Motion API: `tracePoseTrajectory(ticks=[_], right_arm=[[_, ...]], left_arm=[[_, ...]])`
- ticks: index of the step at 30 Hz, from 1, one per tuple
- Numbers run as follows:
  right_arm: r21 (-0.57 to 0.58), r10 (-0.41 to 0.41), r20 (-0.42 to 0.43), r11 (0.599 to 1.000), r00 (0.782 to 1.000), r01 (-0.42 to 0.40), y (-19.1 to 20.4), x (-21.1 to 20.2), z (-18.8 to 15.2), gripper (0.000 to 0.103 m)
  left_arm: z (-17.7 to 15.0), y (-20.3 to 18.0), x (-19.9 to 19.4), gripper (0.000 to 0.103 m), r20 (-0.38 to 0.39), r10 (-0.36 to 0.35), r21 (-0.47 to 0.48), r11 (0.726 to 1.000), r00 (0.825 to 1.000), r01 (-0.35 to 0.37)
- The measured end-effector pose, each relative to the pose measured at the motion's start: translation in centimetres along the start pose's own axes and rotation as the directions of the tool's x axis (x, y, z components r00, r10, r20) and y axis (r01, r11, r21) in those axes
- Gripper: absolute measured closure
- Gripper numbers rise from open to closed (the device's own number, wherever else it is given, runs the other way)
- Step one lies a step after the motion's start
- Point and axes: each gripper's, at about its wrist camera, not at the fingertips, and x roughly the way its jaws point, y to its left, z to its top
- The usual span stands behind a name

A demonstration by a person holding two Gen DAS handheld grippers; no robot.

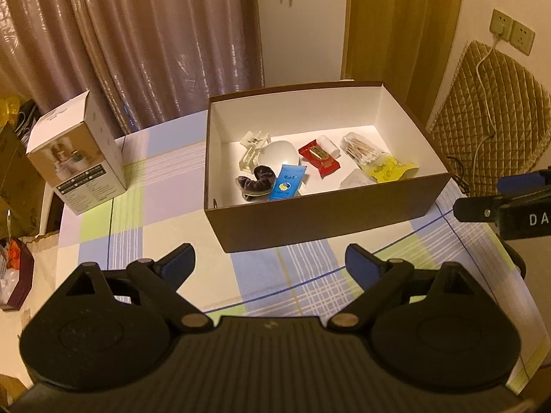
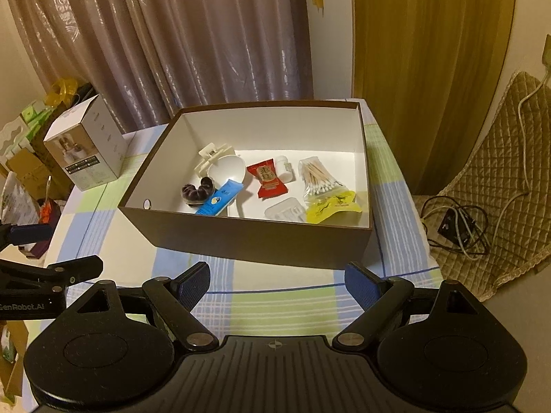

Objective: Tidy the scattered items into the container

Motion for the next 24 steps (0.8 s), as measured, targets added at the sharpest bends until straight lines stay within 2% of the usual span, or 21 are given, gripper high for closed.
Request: tracePoseTrajectory(ticks=[7,17,24], right_arm=[[-0.014,0.0,0.017,1.0,1.0,0.0,0.2,-1.0,-0.8,0.013],[-0.025,0.009,0.061,1.0,0.998,-0.008,0.4,-2.6,-1.3,0.013],[-0.036,-0.004,0.095,0.999,0.995,0.007,0.3,-3.7,-2.0,0.013]], left_arm=[[-1.2,-0.4,-1.2,0.011,0.023,0.038,-0.024,0.999,0.999,-0.038],[-2.0,-1.2,-2.9,0.011,0.073,0.036,-0.052,0.998,0.997,-0.032],[-2.5,-2.7,-4.5,0.006,0.158,0.085,-0.006,0.996,0.984,-0.085]])
